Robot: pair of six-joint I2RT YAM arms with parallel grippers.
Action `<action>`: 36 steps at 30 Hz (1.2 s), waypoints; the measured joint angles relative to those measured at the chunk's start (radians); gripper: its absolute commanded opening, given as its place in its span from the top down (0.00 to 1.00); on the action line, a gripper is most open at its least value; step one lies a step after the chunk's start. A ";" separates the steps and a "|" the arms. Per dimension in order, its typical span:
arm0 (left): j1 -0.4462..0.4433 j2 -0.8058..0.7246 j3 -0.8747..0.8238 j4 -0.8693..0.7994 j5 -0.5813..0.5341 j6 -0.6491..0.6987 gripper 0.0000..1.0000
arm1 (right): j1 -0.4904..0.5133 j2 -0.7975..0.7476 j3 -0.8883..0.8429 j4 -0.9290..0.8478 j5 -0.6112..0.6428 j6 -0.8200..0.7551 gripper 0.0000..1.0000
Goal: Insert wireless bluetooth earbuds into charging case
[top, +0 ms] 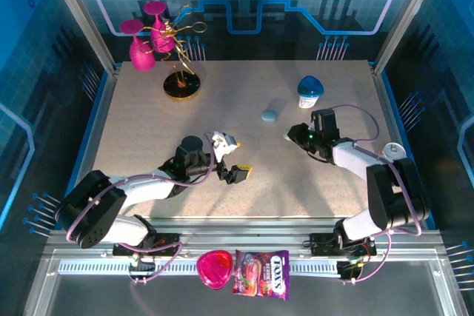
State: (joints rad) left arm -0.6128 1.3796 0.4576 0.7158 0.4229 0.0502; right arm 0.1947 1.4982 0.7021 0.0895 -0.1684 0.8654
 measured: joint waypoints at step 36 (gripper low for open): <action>0.149 -0.203 -0.035 -0.046 -0.280 0.003 0.01 | -0.081 -0.395 -0.069 -0.103 0.231 -0.456 0.00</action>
State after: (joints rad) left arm -0.4637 1.1767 0.4221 0.6697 0.1425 0.0532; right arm 0.1139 1.1030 0.6327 -0.0139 0.0624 0.4095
